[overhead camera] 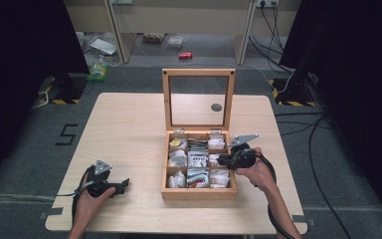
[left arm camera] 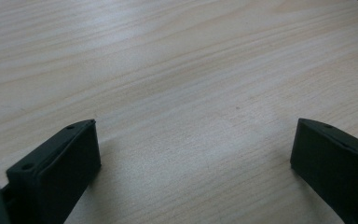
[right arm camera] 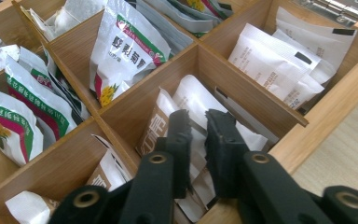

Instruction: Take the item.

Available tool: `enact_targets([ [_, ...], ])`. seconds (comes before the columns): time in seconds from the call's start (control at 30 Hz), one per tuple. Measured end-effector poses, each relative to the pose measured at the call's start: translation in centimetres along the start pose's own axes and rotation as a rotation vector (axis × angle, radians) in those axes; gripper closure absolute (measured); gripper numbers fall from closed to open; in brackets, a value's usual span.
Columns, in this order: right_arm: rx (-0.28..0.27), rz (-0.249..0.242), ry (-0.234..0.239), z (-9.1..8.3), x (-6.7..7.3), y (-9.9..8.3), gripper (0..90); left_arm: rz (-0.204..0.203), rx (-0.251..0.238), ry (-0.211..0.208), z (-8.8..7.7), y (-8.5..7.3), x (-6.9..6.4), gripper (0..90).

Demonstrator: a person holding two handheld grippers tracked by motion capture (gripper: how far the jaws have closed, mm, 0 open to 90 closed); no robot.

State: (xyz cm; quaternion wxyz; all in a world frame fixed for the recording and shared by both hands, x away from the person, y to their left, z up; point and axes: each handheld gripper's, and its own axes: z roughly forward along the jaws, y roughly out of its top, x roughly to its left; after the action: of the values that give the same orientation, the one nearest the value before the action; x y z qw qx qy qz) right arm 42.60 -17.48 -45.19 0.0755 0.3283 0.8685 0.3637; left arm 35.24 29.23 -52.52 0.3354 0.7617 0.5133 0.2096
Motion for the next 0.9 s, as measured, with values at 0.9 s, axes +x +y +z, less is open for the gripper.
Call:
enact_targets([
  [0.9, -0.155, -0.028, -0.091, -3.1, 0.4, 1.5, 90.0, 0.0, -0.001, 0.0, 0.0, 0.0, 0.0, 0.6],
])
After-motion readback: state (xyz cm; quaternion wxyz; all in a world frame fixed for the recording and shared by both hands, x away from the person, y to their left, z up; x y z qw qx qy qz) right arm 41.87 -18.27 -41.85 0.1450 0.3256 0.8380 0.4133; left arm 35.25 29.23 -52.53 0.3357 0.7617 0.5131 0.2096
